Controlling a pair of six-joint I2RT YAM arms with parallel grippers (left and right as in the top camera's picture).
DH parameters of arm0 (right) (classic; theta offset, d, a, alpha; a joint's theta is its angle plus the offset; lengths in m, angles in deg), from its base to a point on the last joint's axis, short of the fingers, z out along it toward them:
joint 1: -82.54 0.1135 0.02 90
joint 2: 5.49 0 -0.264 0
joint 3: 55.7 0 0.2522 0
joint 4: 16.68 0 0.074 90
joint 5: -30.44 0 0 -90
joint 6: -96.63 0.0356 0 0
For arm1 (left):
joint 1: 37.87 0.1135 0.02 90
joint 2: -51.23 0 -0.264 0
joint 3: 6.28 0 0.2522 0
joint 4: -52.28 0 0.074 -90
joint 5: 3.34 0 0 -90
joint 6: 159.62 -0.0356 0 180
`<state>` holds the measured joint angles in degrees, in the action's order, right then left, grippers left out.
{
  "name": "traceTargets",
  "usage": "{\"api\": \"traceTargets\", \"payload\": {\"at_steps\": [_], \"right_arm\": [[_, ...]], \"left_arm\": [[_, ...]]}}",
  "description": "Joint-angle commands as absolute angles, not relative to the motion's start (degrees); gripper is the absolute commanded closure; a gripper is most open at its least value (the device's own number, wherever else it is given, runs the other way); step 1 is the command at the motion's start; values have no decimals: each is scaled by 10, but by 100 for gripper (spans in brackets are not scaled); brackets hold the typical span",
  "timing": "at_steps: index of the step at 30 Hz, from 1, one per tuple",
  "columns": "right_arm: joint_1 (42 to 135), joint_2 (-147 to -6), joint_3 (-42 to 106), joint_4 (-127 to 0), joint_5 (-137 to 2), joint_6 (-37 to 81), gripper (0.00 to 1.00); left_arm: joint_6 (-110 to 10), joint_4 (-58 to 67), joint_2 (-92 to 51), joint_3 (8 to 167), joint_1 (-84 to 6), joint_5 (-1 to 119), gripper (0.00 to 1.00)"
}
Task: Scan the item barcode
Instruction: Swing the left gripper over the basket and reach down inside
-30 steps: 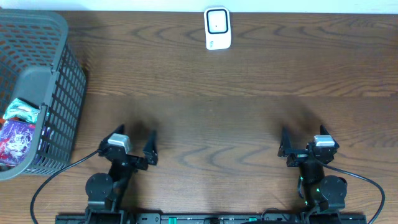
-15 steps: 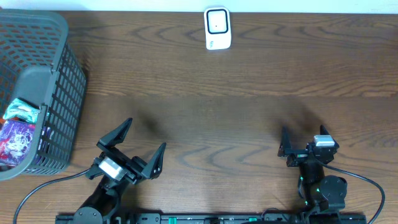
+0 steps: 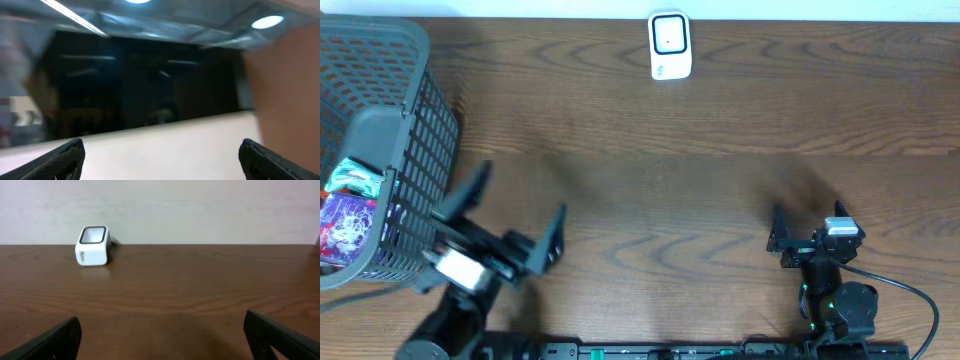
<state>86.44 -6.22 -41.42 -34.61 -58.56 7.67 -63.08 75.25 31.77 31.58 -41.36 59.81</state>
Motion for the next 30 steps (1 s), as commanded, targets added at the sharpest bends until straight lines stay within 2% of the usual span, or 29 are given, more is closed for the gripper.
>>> {"api": "traceTargets", "payload": {"at_steps": [1, 5, 9, 14, 18, 21, 25, 30], "right_arm": [[868, -60, -416, -347, -586, 83, 1], [868, -60, -416, -347, -586, 83, 1], [868, -60, -416, -347, -586, 83, 1], [868, -60, -416, -347, -586, 83, 1], [868, -60, -416, -347, -586, 83, 1], [868, -60, -416, -347, -586, 83, 1], [868, -60, -416, -347, -586, 83, 1], [868, -60, -416, -347, -586, 83, 1]], "left_arm": [[-666, 755, 227, 404, -415, 729, 2], [-666, 727, 137, 494, -414, 802, 2], [-677, 627, 47, 605, -398, 850, 2], [-741, 399, -93, 807, -332, 857, 2], [-736, 210, -207, 979, -234, 929, 2], [-701, 88, -279, 1074, -144, 928, 2], [-694, 7, -329, 1100, -59, 817, 2], [-698, -82, -365, 1099, 0, 838, 2]]}}
